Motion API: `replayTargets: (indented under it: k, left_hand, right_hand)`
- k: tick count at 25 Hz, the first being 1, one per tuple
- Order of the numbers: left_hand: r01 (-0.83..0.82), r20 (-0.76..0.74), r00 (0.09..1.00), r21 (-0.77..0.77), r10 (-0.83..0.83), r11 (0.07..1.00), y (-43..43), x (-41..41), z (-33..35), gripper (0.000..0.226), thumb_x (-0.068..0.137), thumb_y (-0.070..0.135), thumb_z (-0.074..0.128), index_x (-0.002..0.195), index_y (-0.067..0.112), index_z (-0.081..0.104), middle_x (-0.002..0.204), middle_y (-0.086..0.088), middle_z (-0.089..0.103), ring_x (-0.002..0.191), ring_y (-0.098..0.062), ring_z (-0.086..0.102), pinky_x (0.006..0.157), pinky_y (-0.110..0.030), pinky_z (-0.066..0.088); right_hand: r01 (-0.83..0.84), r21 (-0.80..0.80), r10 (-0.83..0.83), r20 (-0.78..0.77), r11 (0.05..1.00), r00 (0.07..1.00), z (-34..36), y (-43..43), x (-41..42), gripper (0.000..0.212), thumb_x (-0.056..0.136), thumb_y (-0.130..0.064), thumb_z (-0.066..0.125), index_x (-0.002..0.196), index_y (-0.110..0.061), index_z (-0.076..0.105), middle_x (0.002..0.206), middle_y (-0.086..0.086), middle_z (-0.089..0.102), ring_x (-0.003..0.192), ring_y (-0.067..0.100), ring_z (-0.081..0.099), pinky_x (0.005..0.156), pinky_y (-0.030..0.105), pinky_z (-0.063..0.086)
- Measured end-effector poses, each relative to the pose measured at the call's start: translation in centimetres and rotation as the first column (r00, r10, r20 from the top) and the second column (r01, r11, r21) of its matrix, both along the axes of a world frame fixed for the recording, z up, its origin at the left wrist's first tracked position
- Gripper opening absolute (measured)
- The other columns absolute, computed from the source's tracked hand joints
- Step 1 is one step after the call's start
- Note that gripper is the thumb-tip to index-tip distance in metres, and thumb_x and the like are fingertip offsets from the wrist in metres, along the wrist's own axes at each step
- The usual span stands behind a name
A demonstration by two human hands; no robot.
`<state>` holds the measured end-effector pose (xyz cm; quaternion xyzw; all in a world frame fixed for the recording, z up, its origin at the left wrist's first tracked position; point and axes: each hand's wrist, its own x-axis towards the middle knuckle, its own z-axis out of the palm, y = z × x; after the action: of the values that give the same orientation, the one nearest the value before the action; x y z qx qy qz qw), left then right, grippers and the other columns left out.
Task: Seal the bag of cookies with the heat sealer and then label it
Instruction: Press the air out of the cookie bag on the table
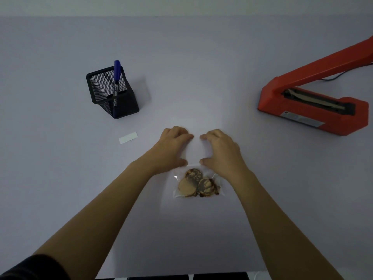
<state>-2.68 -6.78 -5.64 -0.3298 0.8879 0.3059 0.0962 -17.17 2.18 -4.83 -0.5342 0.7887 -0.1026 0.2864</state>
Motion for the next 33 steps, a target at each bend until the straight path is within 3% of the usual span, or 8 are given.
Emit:
replayTargets:
  k: [5,10,14,16,19,24,28,33]
  left_hand:
    - [-0.017,0.07,0.997,0.02,0.016,1.0,-1.0,-0.6,-0.3,0.099,0.068,0.038,0.079,0.145,0.019,0.021,0.147,-0.002,0.018,0.134,-0.025,0.013,0.109,-0.037,0.026]
    - [-0.122,0.026,0.992,0.001,0.121,0.993,0.1,-0.8,-0.4,0.096,0.068,0.028,0.08,0.144,0.018,0.021,0.147,-0.004,0.019,0.134,-0.028,0.011,0.107,-0.039,0.028]
    - [-0.162,-0.217,0.968,-0.175,0.122,0.971,3.0,0.7,-1.5,0.045,0.069,0.005,0.077,0.11,0.012,0.059,0.112,-0.009,0.054,0.104,-0.032,0.044,0.084,-0.027,0.032]
    - [-0.161,-0.227,0.965,-0.131,0.128,0.978,3.2,1.0,-1.5,0.022,0.074,0.003,0.072,0.095,0.009,0.068,0.1,-0.009,0.06,0.092,-0.03,0.052,0.079,-0.025,0.031]
    - [-0.112,-0.214,0.972,-0.078,0.094,0.991,2.4,0.7,-1.0,0.022,0.08,0.007,0.068,0.101,0.011,0.07,0.106,-0.006,0.063,0.099,-0.025,0.054,0.085,-0.019,0.026]
    - [-0.062,-0.106,0.992,-0.01,0.06,0.998,0.6,0.2,-0.6,0.065,0.077,0.023,0.072,0.136,0.02,0.044,0.14,0.0,0.041,0.128,-0.021,0.03,0.099,-0.021,0.018]
    - [-0.056,-0.034,0.998,0.041,0.057,0.998,-0.7,-0.2,-0.4,0.09,0.07,0.032,0.078,0.143,0.018,0.028,0.147,-0.001,0.027,0.132,-0.021,0.021,0.108,-0.031,0.023]
    - [-0.068,0.024,0.997,-0.004,0.068,0.998,-1.5,-0.5,-0.5,0.109,0.063,0.042,0.082,0.146,0.014,0.017,0.151,-0.003,0.018,0.135,-0.021,0.018,0.111,-0.031,0.021]
  right_hand:
    - [-0.058,0.15,0.064,-0.038,0.987,0.997,0.4,-1.5,-1.2,0.099,0.064,-0.032,0.082,0.144,-0.024,0.024,0.143,0.0,0.025,0.132,0.022,0.027,0.101,0.043,0.028]
    - [-0.034,0.149,0.043,-0.056,0.988,0.997,0.2,-1.2,-1.1,0.106,0.065,-0.034,0.081,0.146,-0.025,0.012,0.137,0.004,0.022,0.125,0.025,0.025,0.099,0.039,0.024]
    - [-0.01,0.039,0.016,-0.158,0.999,0.987,0.1,0.7,-0.2,0.075,0.076,-0.033,0.071,0.137,-0.024,0.029,0.129,0.003,0.04,0.118,0.024,0.035,0.09,0.037,0.028]
    - [0.004,0.004,-0.003,-0.099,1.0,0.995,-0.1,1.1,0.0,0.043,0.08,-0.031,0.069,0.118,-0.025,0.05,0.117,-0.002,0.053,0.111,0.021,0.042,0.083,0.034,0.027]
    - [-0.016,0.005,0.016,-0.033,1.0,0.999,-0.4,1.0,0.0,0.011,0.083,-0.025,0.066,0.093,-0.031,0.067,0.096,-0.01,0.067,0.101,0.015,0.05,0.08,0.033,0.027]
    - [-0.065,0.008,0.065,-0.007,0.998,0.998,-0.1,0.1,-0.3,0.046,0.077,-0.022,0.072,0.121,-0.028,0.057,0.121,-0.006,0.056,0.116,0.017,0.047,0.092,0.038,0.035]
    - [-0.17,0.084,0.177,-0.091,0.982,0.98,0.4,-1.5,-0.6,0.078,0.073,-0.023,0.076,0.14,-0.025,0.034,0.139,-0.003,0.036,0.127,0.019,0.036,0.096,0.04,0.031]
    - [-0.126,0.204,0.151,-0.115,0.971,0.982,0.7,-2.6,-1.3,0.104,0.063,-0.035,0.083,0.143,-0.017,0.018,0.145,0.004,0.02,0.132,0.025,0.024,0.102,0.043,0.028]
